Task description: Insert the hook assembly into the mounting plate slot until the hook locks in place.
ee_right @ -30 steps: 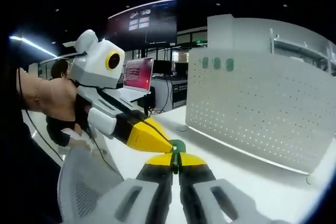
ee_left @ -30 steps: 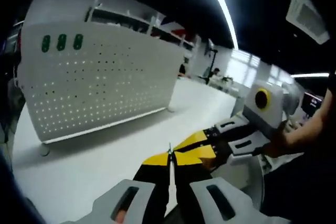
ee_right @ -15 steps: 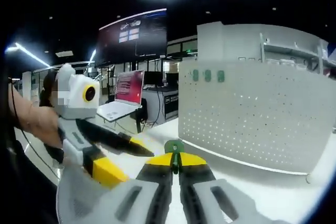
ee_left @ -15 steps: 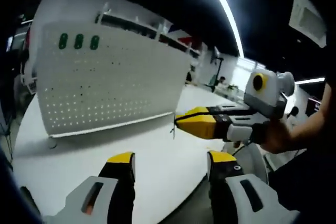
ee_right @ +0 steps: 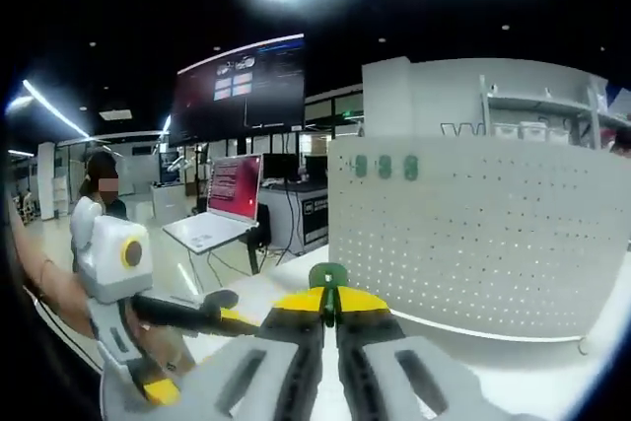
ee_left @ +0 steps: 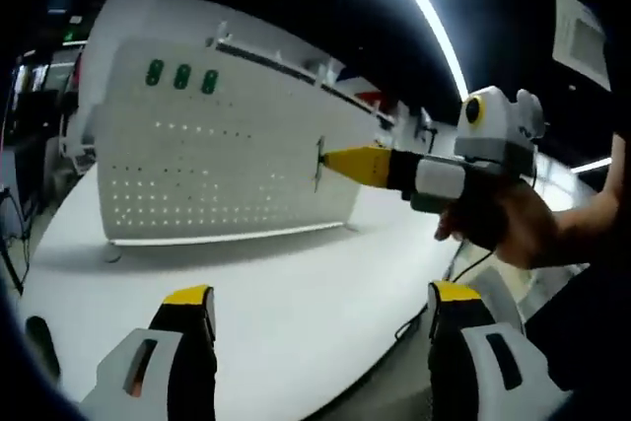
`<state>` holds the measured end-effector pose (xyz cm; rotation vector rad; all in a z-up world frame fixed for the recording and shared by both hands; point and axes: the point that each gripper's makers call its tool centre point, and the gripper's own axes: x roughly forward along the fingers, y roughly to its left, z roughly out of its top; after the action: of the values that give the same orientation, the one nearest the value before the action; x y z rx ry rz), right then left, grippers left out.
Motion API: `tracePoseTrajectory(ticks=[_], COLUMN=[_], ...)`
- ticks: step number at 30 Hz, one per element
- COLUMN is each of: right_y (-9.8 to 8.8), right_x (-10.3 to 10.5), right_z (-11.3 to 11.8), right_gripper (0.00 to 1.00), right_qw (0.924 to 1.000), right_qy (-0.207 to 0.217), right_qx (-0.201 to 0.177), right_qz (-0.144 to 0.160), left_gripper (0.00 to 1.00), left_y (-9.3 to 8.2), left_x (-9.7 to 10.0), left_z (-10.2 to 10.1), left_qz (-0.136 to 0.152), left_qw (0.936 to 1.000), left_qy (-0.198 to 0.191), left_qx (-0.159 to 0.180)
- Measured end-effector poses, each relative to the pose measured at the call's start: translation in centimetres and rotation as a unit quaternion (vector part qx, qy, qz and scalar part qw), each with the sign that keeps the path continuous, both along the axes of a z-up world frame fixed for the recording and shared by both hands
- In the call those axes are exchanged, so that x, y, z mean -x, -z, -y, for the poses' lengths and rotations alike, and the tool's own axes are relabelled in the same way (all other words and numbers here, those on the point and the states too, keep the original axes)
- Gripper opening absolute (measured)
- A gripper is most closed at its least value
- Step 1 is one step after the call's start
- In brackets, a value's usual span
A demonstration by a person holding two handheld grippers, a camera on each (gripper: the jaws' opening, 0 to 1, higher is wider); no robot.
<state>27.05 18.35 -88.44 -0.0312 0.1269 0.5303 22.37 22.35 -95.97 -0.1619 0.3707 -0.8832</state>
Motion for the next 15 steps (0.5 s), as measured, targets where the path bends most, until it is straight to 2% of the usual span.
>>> tracePoseTrajectory(ticks=[2, 4, 6, 9, 11, 15], right_y=[0.0, 0.0, -0.1, -0.5, -0.9, -1.6], right_x=[-0.2, -0.7, -1.4, -2.6, -3.3, -4.9], right_z=[-0.1, -0.1, 0.1, 0.6, 1.0, 1.6], right_gripper=[0.0, 0.0, 0.0, 0.0, 0.0, 0.0], right_qw=[1.0, 0.9999, 0.9994, 0.9977, 0.9958, 0.9944], right_qy=[0.005, 0.012, 0.03, 0.06, 0.078, 0.094], right_qx=[-0.002, -0.008, -0.015, -0.027, -0.046, -0.039], right_qz=[0.002, 0.001, 0.004, 0.013, 0.014, 0.026], left_gripper=[0.96, 1.0, 1.0, 1.0, 1.0, 1.0], left_y=[-0.1, -0.1, 0.1, 0.4, 0.3, 0.5], left_x=[-0.3, -0.2, 0.3, 0.6, 0.5, 0.0], left_z=[-0.4, -0.3, -0.1, -0.1, -0.2, -0.8], left_qz=[0.008, 0.01, -0.002, 0.008, 0.004, -0.003], left_qw=[0.9999, 0.9999, 0.9999, 0.9999, 1.0, 0.9999], left_qy=[-0.013, -0.011, -0.003, 0.005, 0.004, -0.013], left_qx=[0.003, 0.005, 0.009, -0.005, 0.002, 0.004])
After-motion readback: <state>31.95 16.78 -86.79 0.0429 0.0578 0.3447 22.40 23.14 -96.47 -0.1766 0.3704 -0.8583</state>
